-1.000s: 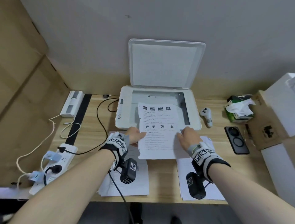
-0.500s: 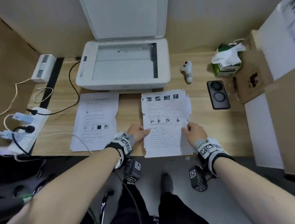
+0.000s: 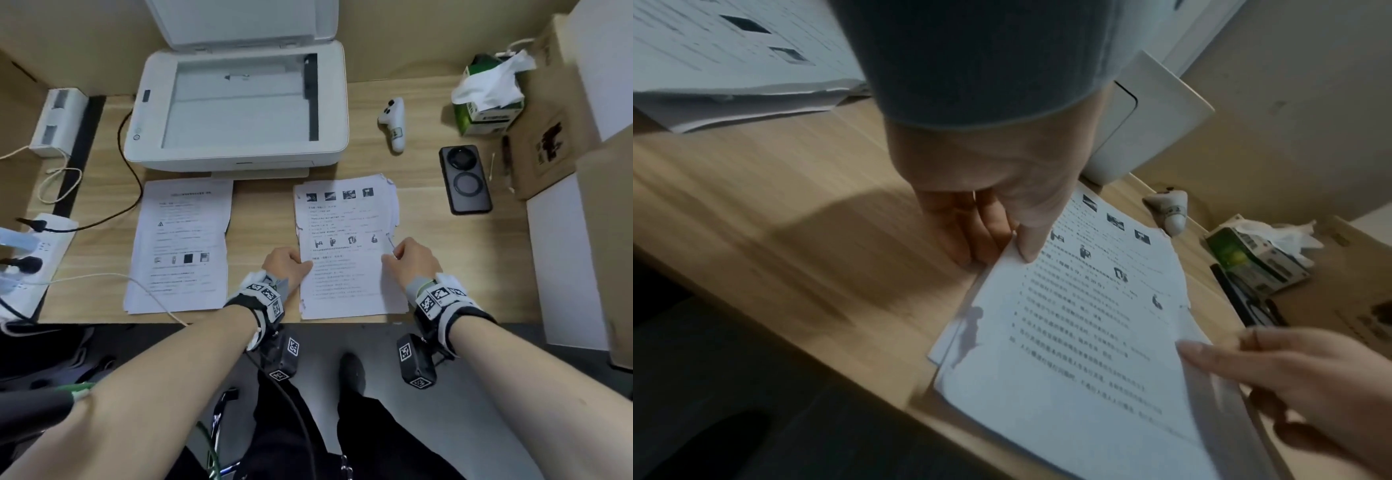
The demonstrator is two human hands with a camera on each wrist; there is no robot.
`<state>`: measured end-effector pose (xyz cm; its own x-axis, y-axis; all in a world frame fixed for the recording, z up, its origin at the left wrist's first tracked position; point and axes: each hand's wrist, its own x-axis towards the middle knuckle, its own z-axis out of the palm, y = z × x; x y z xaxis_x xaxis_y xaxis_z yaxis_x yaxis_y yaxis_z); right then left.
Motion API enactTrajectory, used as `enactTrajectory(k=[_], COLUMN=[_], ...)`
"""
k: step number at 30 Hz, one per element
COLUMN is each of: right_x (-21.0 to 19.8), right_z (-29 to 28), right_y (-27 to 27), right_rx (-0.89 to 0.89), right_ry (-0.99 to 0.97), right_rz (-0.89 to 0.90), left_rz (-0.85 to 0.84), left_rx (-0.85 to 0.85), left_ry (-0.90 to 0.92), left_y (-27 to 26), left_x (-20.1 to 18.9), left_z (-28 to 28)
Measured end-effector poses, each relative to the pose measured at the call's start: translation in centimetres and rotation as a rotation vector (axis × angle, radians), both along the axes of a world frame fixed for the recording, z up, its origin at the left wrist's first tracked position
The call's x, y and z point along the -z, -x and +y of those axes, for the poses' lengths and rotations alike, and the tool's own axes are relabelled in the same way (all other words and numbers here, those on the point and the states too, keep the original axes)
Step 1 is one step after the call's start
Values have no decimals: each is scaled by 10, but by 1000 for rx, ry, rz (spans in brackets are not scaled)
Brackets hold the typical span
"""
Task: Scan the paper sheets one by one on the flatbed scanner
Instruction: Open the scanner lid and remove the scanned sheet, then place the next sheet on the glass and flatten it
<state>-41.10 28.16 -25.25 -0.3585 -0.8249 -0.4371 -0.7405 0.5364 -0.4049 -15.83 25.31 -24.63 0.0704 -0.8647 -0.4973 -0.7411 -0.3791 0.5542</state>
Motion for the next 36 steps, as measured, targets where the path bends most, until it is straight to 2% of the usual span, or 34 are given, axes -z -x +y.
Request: enactTrajectory(k=[4,7,9,14,18,22,25,29,36], right_x=[-12,-19,-26,-33,-26,-9,0,-1,-21], right_z=[-15,-29,-43,-69,-92,-113,-120,-124,-126], right_y=[-8,-21,-51,-129,-213,-292,-321,-331,-320], right_rx=[4,-94,-158,-171,-215,-259,-266,-231,-204], right_ry=[-26,-37,-22,9,24,-16,-64,-74,-189], right_rz=[82,7,-32,-82,-142,-162,-130,-110,-144], left_rz=[-107,-97,-121,-99,-118,-169,-180,-156,-161], left_rx=[34,17,-21,-30,-27,37,137,309,432], left_ry=[108,136,135,164,185,227,188,122,114], left_y=[-5,-19,-47,-120,-204,-282,-308,-324,-339], left_x=[-7,-13,-21,-27,-23,-7,-3,2,-5], left_z=[1,-7,-14,-14,-30,-51,-56,-48,-56])
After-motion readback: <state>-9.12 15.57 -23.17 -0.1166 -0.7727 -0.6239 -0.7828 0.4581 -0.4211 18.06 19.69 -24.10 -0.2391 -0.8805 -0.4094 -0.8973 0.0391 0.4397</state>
